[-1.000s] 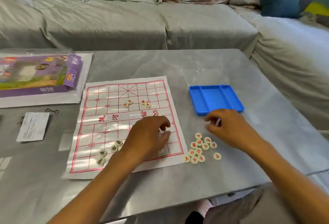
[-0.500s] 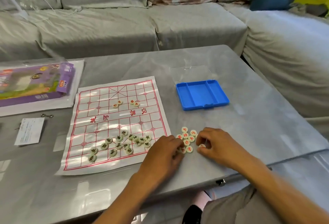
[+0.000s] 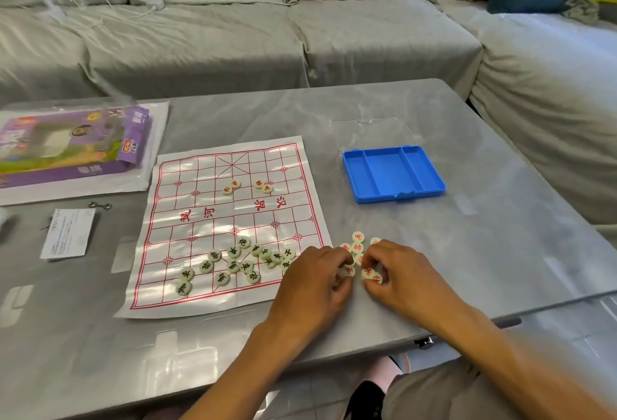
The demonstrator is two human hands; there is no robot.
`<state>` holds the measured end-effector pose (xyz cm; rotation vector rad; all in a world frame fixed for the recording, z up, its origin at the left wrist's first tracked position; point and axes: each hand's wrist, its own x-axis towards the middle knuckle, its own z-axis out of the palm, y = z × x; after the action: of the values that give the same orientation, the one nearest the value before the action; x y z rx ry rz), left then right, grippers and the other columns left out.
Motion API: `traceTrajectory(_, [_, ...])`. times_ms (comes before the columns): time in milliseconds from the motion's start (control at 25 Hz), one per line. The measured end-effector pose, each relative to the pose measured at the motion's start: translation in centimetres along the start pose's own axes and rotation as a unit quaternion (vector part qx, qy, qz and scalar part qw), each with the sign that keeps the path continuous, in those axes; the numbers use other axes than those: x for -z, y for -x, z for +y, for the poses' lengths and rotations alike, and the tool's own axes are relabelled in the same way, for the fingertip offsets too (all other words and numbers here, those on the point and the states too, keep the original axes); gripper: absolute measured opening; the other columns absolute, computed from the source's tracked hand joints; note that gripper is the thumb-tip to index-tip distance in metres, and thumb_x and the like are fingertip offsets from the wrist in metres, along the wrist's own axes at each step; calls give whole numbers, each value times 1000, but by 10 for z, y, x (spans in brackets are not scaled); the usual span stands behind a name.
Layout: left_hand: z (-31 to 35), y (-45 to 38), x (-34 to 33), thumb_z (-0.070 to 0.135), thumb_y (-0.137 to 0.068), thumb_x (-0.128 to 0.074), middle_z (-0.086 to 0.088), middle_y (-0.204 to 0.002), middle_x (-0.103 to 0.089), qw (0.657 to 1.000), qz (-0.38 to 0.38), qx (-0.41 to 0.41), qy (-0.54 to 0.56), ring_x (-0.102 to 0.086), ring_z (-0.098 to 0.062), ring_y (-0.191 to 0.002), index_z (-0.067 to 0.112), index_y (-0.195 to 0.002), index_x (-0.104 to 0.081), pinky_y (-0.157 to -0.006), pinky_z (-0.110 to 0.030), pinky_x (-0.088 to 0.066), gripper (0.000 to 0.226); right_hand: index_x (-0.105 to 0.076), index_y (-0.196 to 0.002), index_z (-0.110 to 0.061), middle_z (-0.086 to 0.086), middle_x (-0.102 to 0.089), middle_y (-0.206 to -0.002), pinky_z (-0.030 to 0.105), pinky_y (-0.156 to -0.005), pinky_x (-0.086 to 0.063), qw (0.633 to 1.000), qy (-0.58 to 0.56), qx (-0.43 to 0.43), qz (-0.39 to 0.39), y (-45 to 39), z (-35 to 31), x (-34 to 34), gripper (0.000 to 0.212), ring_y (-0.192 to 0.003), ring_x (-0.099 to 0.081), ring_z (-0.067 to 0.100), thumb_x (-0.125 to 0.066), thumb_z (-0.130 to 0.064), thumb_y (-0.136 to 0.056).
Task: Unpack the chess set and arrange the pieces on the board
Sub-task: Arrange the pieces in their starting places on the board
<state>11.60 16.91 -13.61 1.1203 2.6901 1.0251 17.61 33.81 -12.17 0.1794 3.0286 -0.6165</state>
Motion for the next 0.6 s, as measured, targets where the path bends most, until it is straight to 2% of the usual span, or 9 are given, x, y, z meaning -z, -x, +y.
traceTrajectory(200, [-16,5,29,37,-89,-62,10,-111,-66,999,25,45,9,-56,-5,-97,27,-109,-64,-88,-20,-47,22,-60,-98,-29,-10,-60,-103,12,-75,-42,999,35,-30,-10,-4,-10,1,13,-85,-55,7,-59,-39,-89])
traceTrajectory(360, [-40,-2,65,33,-85,-68,15,-103,-65,991,73,114,16,-59,-5,-88,27,-105,-66,-76,-8,-41,21,-63,-95,-29,-14,-61,-97,8,-70,-40,1000,-16,-25,-3,-9,-21,17,15,-81,-55,4,-67,-39,-84])
traceTrajectory(440, [-63,-15,83,29,-85,-69,15,-100,-64,984,98,148,4,-60,-6,-85,25,-105,-66,-74,-12,-43,21,-62,-90,-30,-17,-59,-89,9,-67,-41,998,-68,-6,13,-33,-38,26,13,-79,-56,3,-71,-36,-82])
traceTrajectory(600, [-113,-63,102,24,-86,-68,6,-99,-69,979,95,173,-44,-61,-11,-86,20,-99,-69,-75,-22,-44,14,-67,-94,-23,-10,-63,-96,19,-79,-49,995,-78,37,48,-125,-82,12,12,-84,-57,6,-71,-27,-83])
